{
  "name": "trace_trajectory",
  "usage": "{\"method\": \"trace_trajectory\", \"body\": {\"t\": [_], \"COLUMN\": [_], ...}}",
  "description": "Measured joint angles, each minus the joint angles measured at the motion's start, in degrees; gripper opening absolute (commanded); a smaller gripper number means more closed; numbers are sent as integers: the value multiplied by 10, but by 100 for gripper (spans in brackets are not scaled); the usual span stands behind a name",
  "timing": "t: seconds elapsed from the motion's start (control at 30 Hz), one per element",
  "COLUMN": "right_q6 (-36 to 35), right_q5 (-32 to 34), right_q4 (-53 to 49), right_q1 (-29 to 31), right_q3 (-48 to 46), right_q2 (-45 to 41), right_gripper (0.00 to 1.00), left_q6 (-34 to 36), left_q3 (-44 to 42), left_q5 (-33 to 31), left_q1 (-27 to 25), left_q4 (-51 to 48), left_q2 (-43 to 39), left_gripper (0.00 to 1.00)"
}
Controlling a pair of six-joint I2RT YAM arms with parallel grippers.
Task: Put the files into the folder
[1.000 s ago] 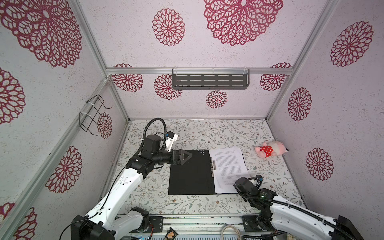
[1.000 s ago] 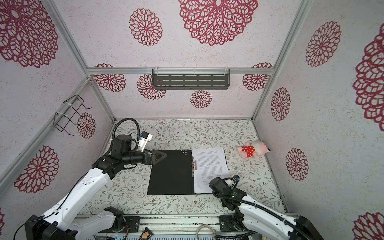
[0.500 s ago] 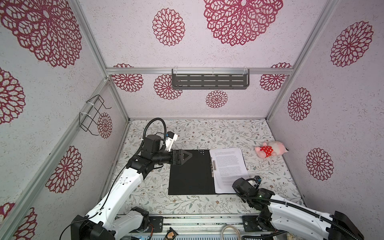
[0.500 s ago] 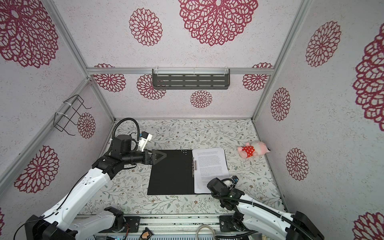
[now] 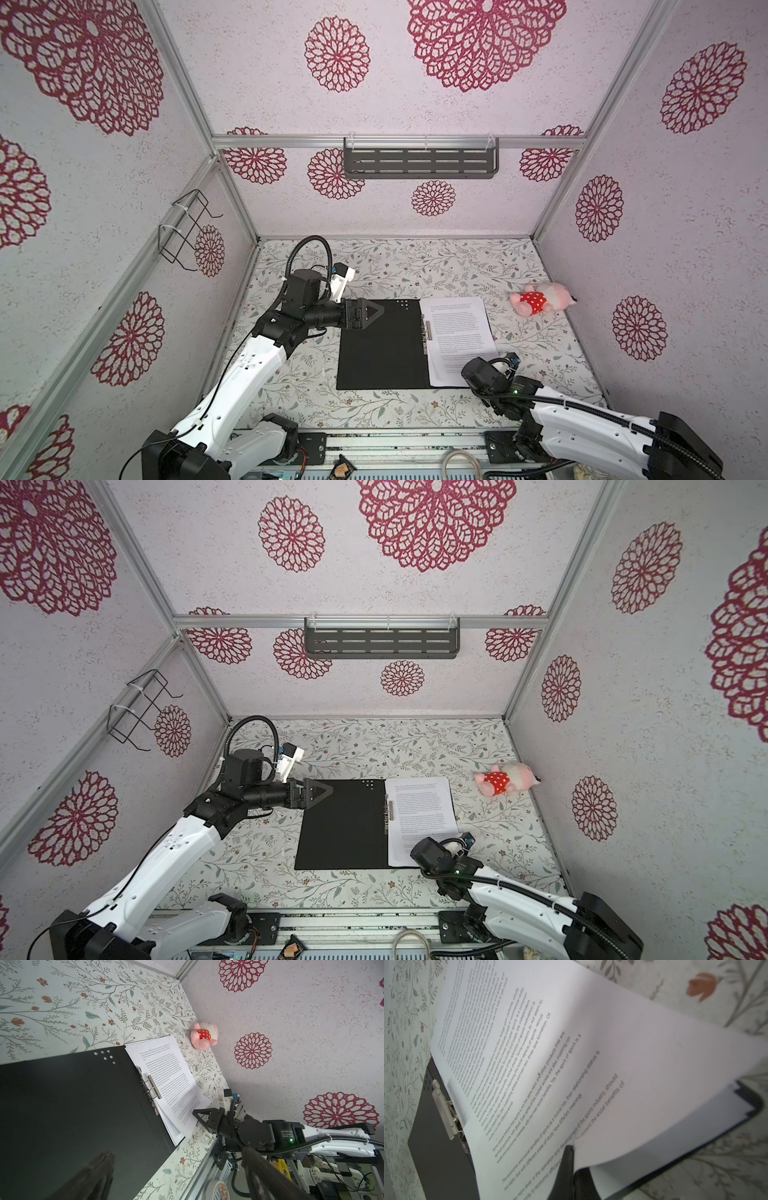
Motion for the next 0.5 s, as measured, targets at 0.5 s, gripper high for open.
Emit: {"method": "trace_trajectory", "body": {"t": [0.5], "right_q6": [10], "right_q5": [4], "right_q4": [7], "right_q1": [13], "right_q3": [11], "right_q2": [24], "right_gripper": [0], "left_q6": [-3], "left_q3": [0], "left_q5": [3], "left_q1": [4], "left_q4": [0], "left_q2": [-1], "left_gripper": [99]}}
